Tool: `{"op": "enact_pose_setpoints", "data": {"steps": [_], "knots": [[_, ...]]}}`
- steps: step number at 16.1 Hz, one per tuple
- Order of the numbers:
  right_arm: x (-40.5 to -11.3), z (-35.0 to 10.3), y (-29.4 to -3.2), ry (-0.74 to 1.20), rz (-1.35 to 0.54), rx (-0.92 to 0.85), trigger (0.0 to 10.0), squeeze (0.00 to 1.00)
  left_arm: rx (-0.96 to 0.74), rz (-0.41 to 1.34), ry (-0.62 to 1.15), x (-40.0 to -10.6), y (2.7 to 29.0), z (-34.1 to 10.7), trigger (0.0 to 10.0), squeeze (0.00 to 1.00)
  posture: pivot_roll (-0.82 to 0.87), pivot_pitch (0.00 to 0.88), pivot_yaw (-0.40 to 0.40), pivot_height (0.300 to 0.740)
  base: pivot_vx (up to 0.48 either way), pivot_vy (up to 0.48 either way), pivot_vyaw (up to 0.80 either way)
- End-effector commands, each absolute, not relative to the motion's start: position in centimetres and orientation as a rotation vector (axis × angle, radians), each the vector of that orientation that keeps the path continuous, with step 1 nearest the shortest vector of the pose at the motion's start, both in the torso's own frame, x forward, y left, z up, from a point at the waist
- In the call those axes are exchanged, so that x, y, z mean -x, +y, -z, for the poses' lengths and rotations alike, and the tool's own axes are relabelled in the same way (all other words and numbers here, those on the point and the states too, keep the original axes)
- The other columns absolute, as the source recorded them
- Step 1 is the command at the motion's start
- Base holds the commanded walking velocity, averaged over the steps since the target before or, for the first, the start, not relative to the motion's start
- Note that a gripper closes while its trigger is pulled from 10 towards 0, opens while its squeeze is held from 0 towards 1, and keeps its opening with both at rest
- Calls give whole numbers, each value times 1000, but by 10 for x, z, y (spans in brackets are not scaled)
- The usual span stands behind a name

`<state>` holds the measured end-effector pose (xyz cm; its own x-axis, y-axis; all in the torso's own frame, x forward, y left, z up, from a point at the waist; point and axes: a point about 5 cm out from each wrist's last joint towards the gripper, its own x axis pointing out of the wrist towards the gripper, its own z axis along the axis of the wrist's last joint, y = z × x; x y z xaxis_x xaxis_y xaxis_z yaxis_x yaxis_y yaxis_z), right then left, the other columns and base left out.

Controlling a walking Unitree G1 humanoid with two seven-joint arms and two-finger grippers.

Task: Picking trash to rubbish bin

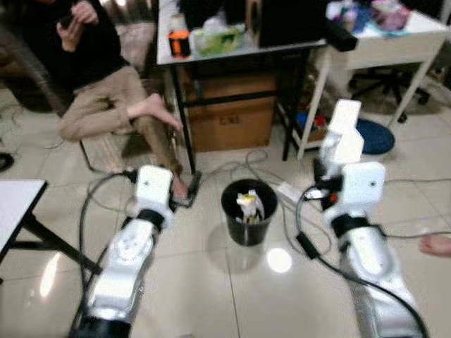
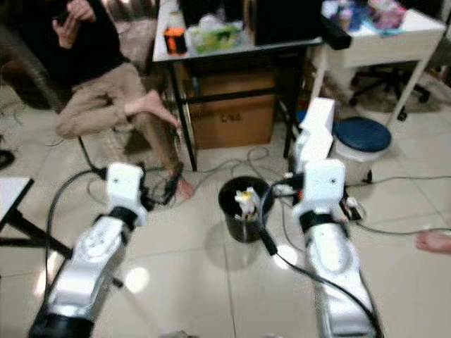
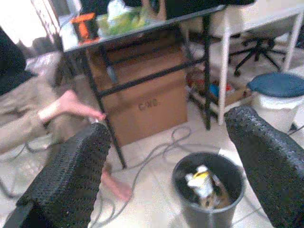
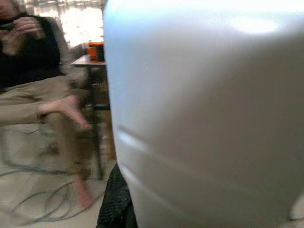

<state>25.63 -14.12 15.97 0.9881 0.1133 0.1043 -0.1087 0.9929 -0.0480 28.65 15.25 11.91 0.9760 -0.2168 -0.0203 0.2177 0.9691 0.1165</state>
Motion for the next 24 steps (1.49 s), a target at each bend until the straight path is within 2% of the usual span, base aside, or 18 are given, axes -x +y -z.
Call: {"op": "enact_pose_setpoints", "data": {"steps": [1,8,11,20,24], "knots": [[-255,-163,-142,-121,-110,59,10000,0,-122,221,10,-287,152,-120,10000,0,-76,110,53,740,356,0,0],[-256,-162,-142,-117,-111,55,10000,0,-119,228,12,-286,149,-119,10000,0,-77,110,51,740,431,0,0],[-256,-161,-141,-115,-116,48,10000,0,-120,228,13,-286,149,-119,10000,0,-75,113,49,740,480,0,-775],[-254,-160,-141,-113,-122,53,10000,0,-119,232,33,-285,148,-115,10000,0,-77,112,51,740,480,0,0],[-255,-158,-139,-106,-126,62,10000,0,-112,256,42,-284,145,-112,10000,0,-75,112,54,740,0,0,0]]}}
